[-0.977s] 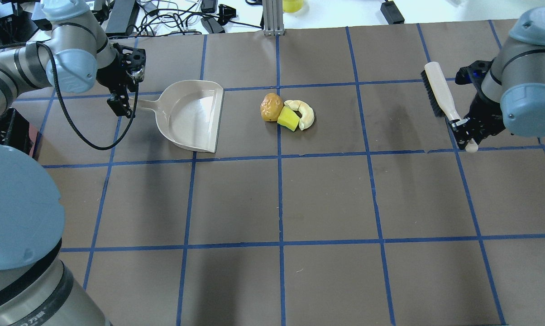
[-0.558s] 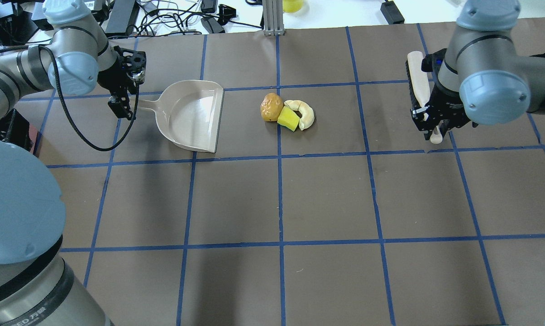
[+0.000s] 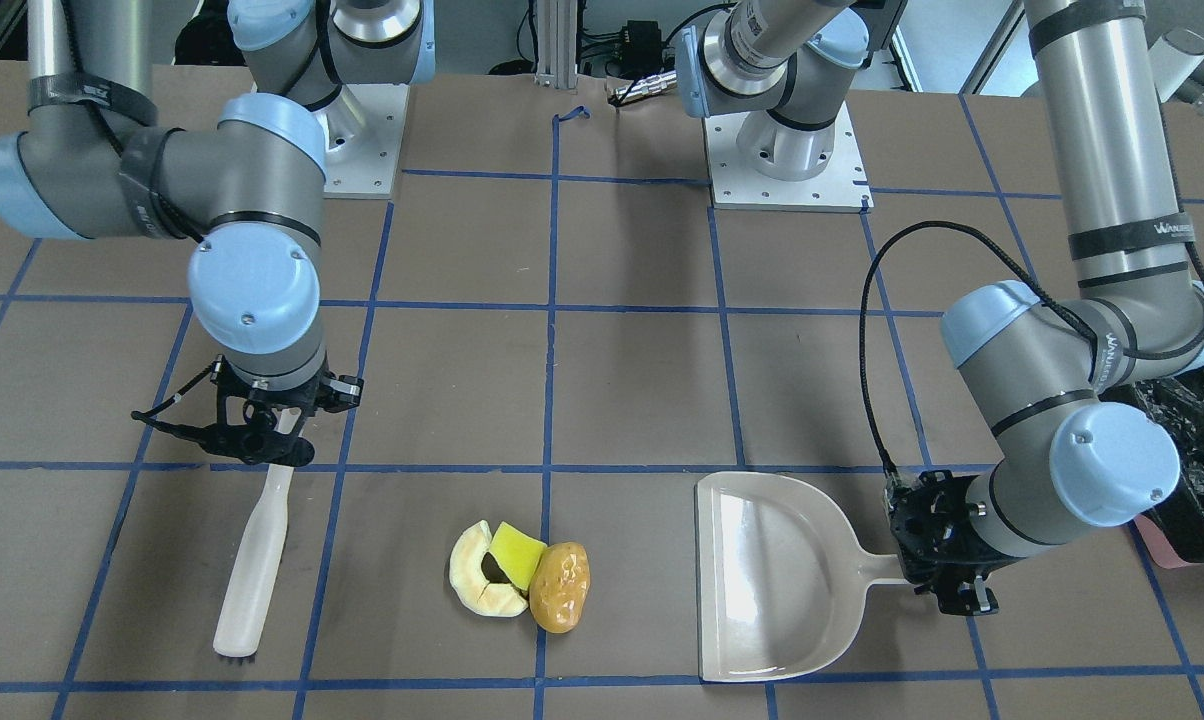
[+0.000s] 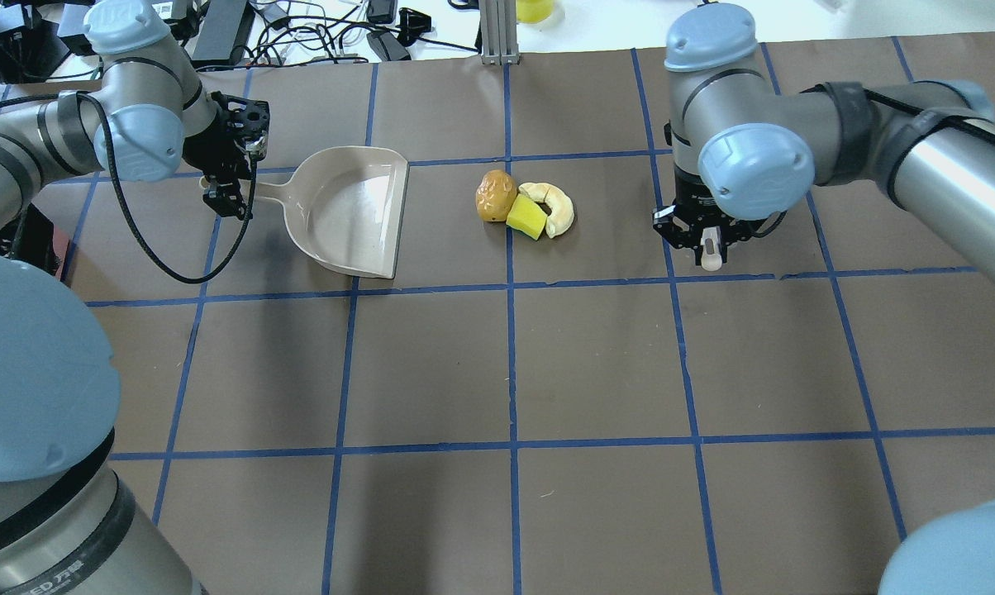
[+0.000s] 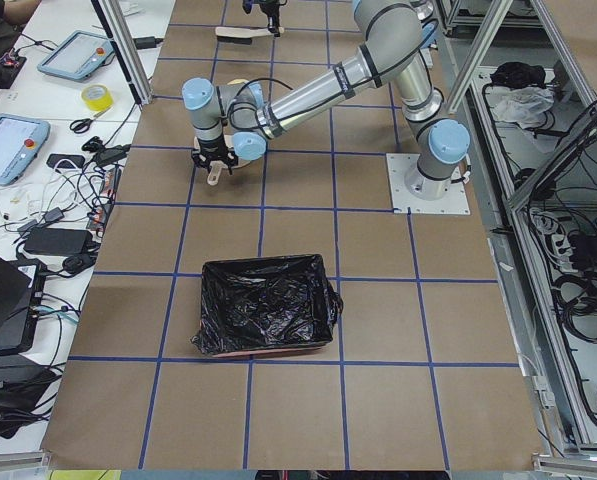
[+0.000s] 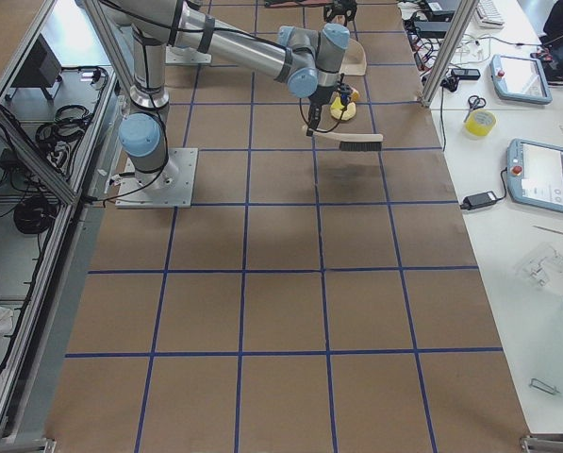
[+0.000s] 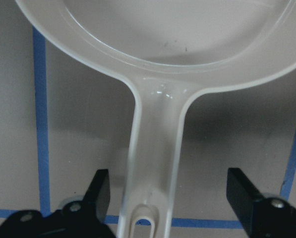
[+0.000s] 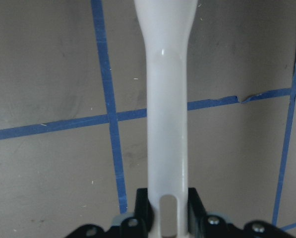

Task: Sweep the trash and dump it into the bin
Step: 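Carry the brush with the right gripper behind the trash pile, then sweep the trash toward the dustpan with the right gripper's brush, then lift the loaded dustpan toward the black bin while the right gripper returns the brush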

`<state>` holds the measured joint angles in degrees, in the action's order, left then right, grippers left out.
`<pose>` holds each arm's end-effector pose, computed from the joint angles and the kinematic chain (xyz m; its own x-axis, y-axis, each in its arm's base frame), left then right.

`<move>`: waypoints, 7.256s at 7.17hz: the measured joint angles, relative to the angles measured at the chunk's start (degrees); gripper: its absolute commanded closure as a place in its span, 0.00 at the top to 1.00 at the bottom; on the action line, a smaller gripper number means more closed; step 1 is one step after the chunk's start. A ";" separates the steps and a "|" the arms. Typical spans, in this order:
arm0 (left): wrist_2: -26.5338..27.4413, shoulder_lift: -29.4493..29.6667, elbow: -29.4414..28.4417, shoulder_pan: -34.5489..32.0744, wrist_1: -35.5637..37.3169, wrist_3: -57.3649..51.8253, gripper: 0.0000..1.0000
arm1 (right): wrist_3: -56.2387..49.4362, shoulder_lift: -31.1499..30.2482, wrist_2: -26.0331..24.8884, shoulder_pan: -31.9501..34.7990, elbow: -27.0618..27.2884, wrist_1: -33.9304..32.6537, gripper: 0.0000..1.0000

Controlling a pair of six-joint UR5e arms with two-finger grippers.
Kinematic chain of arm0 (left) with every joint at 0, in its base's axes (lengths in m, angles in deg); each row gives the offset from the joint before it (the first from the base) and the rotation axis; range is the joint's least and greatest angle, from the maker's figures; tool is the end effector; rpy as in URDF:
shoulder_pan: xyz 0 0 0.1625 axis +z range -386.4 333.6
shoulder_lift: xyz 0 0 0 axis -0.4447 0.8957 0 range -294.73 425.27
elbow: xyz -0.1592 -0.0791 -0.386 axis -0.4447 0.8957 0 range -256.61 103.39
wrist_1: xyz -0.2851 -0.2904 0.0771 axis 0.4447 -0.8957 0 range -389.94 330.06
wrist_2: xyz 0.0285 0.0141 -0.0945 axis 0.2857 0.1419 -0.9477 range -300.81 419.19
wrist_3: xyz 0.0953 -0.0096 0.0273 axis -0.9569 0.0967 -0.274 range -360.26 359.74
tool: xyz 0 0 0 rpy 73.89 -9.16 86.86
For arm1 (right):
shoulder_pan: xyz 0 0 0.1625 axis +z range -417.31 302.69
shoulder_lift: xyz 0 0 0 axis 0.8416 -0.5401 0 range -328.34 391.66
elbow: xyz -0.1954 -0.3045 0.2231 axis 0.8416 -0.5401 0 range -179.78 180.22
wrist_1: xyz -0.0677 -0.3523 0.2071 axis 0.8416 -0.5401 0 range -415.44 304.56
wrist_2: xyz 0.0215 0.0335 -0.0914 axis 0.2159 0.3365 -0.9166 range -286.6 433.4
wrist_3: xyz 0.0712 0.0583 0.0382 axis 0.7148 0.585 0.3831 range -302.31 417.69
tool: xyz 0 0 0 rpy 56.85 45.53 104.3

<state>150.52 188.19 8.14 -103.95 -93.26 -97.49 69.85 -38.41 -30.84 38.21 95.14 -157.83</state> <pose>0.0178 -0.6886 0.2359 -0.0910 0.9957 0.0200 0.9957 0.0906 0.0207 0.1638 -0.5641 0.2815 -0.9579 0.0620 0.2803 0.1103 0.9809 0.1603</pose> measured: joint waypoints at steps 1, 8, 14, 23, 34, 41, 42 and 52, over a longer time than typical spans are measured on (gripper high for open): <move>-0.01 -0.03 0.00 0.00 0.03 -0.10 0.00 | 2.72 2.31 -0.62 2.19 -3.05 2.77 0.00; 2.61 -0.56 -0.17 -0.75 0.07 -0.27 0.00 | 18.62 10.07 0.32 12.41 -9.71 6.13 0.00; 2.57 -0.42 -0.03 -0.91 0.04 -0.23 0.00 | 25.64 14.21 6.28 16.53 -14.95 6.10 0.00; 3.42 -0.47 -0.47 -0.94 -0.54 0.28 0.00 | 19.11 18.69 10.83 21.08 -24.03 6.86 0.00; 3.16 -0.58 -0.15 -0.94 -0.48 0.47 0.00 | 9.58 22.52 15.07 27.97 -30.99 5.19 0.00; 2.84 -0.78 0.03 -0.94 -0.35 0.35 0.00 | 21.13 22.05 18.94 31.77 -35.18 8.57 0.00; 2.67 -0.92 0.06 -0.92 -0.28 0.24 0.00 | 21.32 19.96 19.02 30.75 -34.89 13.22 0.00; -5.02 -6.88 -0.28 9.84 -7.05 -9.15 0.00 | -17.16 -21.52 12.34 -18.67 1.24 24.60 0.00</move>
<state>145.50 181.31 7.87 -94.11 -100.31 -106.64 52.69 -59.93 -18.50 19.54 96.38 -133.24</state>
